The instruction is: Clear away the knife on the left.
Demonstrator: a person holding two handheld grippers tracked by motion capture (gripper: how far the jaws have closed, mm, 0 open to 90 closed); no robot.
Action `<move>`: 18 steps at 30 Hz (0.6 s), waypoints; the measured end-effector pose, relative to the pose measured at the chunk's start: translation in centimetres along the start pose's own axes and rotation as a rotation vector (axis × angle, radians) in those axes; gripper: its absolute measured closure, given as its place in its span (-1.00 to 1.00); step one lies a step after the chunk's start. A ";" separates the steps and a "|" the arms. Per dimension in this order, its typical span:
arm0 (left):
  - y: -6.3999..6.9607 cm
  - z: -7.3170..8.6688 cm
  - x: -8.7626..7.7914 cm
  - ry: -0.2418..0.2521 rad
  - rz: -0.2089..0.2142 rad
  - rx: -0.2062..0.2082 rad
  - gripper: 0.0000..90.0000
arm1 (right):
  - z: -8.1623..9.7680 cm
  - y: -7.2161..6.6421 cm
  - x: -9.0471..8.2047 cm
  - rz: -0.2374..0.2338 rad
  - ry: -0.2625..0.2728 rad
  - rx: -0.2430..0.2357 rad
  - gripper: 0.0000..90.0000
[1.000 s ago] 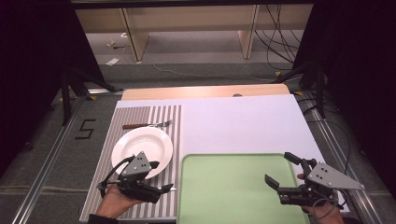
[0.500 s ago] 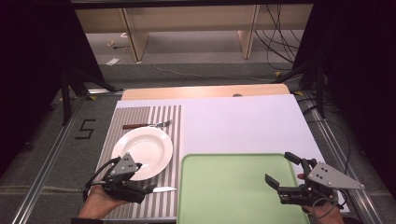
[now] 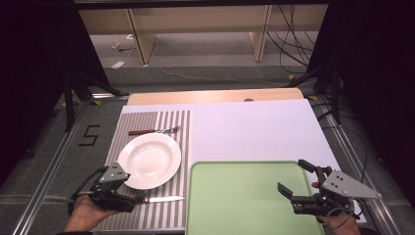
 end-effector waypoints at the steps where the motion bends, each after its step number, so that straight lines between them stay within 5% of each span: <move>1: -0.2 0.2 0.0 -0.011 -0.004 -0.007 -0.65 | 0.0 0.0 0.0 0.000 0.000 -0.001 -0.84; 6: -0.8 1.2 0.2 -0.071 -0.018 -0.043 -0.65 | 0.0 0.0 0.0 0.000 0.000 -0.001 -0.84; 12: -1.1 2.1 0.9 -0.152 -0.020 -0.042 -0.64 | 0.0 0.0 0.0 0.001 0.000 -0.001 -0.84; 14: -1.8 2.4 1.1 -0.165 -0.030 -0.006 -0.64 | 0.0 0.0 0.0 0.001 0.000 -0.002 -0.84; 18: -1.8 3.0 1.5 -0.199 -0.026 -0.035 -0.64 | 0.0 0.0 0.1 0.001 -0.001 -0.002 -0.84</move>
Point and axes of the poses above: each handheld gripper's, and its own axes: x roughly forward along the jaws, z roughly out of its underside, y roughly to its right, the point moved 4 cm from there along x, roughly forward along the jaws, and after that the axes turned 2 degrees about -y, right-handed, at the moved point
